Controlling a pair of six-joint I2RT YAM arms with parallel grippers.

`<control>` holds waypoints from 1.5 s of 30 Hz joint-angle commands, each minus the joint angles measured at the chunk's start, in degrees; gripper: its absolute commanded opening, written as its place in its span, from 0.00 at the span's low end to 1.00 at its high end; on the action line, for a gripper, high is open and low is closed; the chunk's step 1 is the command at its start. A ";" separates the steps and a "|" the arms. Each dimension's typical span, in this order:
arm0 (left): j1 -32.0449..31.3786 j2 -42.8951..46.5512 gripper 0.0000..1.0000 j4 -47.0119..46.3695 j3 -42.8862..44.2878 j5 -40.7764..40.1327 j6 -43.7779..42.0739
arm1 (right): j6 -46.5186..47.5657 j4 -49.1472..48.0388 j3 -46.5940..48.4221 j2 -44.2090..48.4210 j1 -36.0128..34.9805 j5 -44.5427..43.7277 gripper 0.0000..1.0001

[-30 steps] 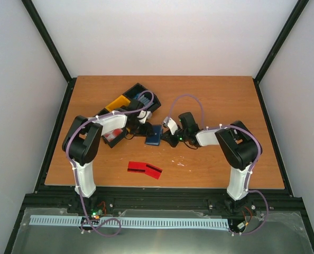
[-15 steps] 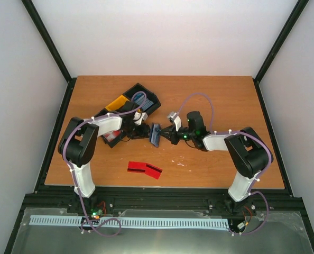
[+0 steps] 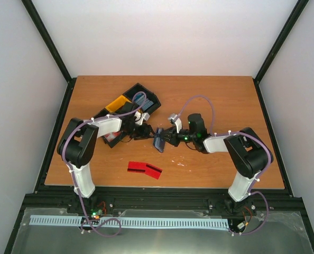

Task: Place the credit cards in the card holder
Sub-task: Turn over the card holder at the center of the board.

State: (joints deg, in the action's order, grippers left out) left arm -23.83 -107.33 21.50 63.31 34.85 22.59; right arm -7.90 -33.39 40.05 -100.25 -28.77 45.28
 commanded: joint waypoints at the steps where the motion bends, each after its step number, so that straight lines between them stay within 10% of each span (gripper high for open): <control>1: -0.12 2.67 0.57 -3.81 -1.03 5.36 0.25 | 0.23 -1.45 -0.59 0.79 0.21 0.51 0.23; 21: -3.56 -1.30 0.43 -7.87 -1.45 11.42 1.55 | -18.02 2.07 -1.18 4.26 1.09 -9.42 0.47; 36: -2.06 10.36 0.46 -6.15 -10.46 -19.47 11.27 | -17.63 38.07 5.39 11.11 0.36 -27.01 0.61; 45: -2.14 14.45 0.51 -13.56 -13.39 -7.71 8.55 | -18.93 52.69 13.70 5.55 -5.16 -33.57 0.60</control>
State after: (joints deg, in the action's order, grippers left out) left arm -26.13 -96.20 14.00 51.83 20.56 31.64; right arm -24.95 12.01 51.44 -93.08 -32.91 15.20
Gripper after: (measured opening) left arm 0.499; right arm 0.605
